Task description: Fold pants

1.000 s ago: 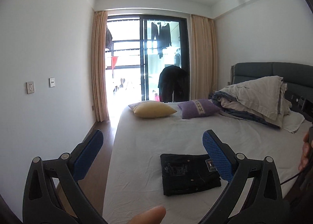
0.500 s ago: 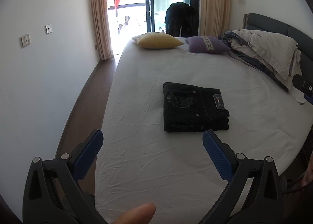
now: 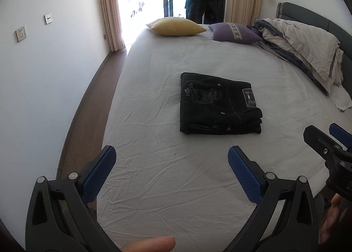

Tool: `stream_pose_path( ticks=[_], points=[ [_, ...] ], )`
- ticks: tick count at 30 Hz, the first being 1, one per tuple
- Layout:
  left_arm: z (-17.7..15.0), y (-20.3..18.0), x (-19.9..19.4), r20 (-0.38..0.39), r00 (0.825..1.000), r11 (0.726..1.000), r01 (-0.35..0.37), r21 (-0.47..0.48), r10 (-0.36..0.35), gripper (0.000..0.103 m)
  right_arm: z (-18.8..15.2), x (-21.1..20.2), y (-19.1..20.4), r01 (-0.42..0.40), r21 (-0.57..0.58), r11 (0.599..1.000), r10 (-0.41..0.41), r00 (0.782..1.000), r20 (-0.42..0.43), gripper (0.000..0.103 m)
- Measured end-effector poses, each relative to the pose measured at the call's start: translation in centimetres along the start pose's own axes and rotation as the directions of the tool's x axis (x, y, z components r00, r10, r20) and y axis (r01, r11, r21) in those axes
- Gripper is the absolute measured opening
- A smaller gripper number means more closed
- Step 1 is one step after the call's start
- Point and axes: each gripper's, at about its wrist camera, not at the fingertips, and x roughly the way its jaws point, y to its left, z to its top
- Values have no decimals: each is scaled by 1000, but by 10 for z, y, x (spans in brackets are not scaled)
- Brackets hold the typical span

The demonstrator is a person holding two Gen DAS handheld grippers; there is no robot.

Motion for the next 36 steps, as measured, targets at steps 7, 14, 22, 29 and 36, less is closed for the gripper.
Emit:
stream_pose_path(
  ticks=[7, 14, 22, 29, 36],
  points=[
    [-4, -3, 5, -15, 1000, 1000, 2, -1, -2, 103, -1, 5, 3, 8, -13, 1000, -8, 999, -33, 103],
    [-4, -3, 5, -13, 1000, 1000, 1, -6, -2, 103, -2, 8, 3, 13, -9, 1000, -14, 998, -59, 103],
    [-4, -4, 5, -14, 1000, 1000, -1, -7, 0, 103, -6, 12, 4, 13, -13, 1000, -14, 996, -86, 103],
    [-5, -4, 5, -16, 1000, 1000, 1, -8, -1, 103, -8, 12, 7, 10, -20, 1000, -11, 996, -92, 103],
    [-9, -7, 7, -19, 1000, 1000, 5, -12, -5, 103, -9, 13, 9, 10, -21, 1000, -12, 995, -98, 103]
  ],
)
